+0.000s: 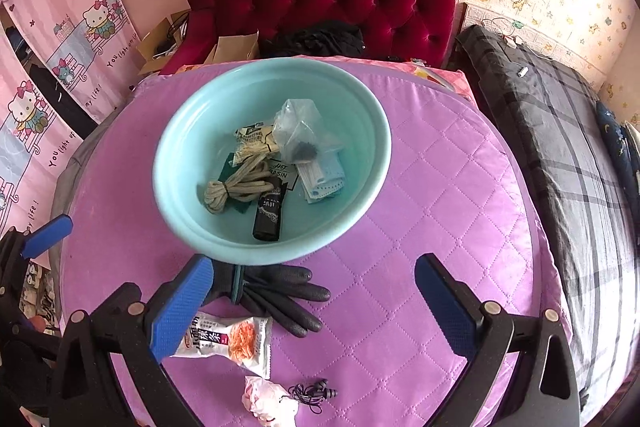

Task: Organize soft objects
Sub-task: 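Raise both tools out of the basin back over the table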

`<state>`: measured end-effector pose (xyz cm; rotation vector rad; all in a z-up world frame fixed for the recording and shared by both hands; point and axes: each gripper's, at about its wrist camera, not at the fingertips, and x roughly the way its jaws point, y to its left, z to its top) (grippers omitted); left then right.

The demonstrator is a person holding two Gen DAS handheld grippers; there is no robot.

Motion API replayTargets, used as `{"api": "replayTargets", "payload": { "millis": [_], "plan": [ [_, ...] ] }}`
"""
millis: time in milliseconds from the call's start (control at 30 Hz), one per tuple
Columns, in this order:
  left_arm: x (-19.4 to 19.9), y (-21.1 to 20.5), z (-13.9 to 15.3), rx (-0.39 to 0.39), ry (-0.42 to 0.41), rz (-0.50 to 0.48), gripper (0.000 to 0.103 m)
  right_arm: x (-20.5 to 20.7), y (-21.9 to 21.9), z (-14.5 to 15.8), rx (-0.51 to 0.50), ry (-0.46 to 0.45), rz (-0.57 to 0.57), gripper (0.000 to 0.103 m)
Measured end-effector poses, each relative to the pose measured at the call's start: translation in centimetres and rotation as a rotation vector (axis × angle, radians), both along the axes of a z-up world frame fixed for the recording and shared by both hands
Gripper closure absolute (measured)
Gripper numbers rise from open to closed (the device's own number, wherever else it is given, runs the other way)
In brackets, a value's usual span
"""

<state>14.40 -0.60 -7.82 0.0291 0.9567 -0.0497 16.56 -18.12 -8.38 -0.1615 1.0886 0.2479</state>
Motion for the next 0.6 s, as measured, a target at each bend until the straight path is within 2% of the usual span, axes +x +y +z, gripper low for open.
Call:
{"api": "replayTargets", "payload": {
  "millis": [133, 600],
  "plan": [
    [-1.7, -0.3, -0.4, 0.020, 0.002, -0.005, 0.000, -1.8, -0.5, -0.2, -0.002, -0.004, 0.004, 0.000],
    [-6.6, -1.0, -2.0, -0.022, 0.013, -0.008, 0.000, -6.9, -2.7, -2.3, -0.022, 0.006, -0.008, 0.000]
  ]
}}
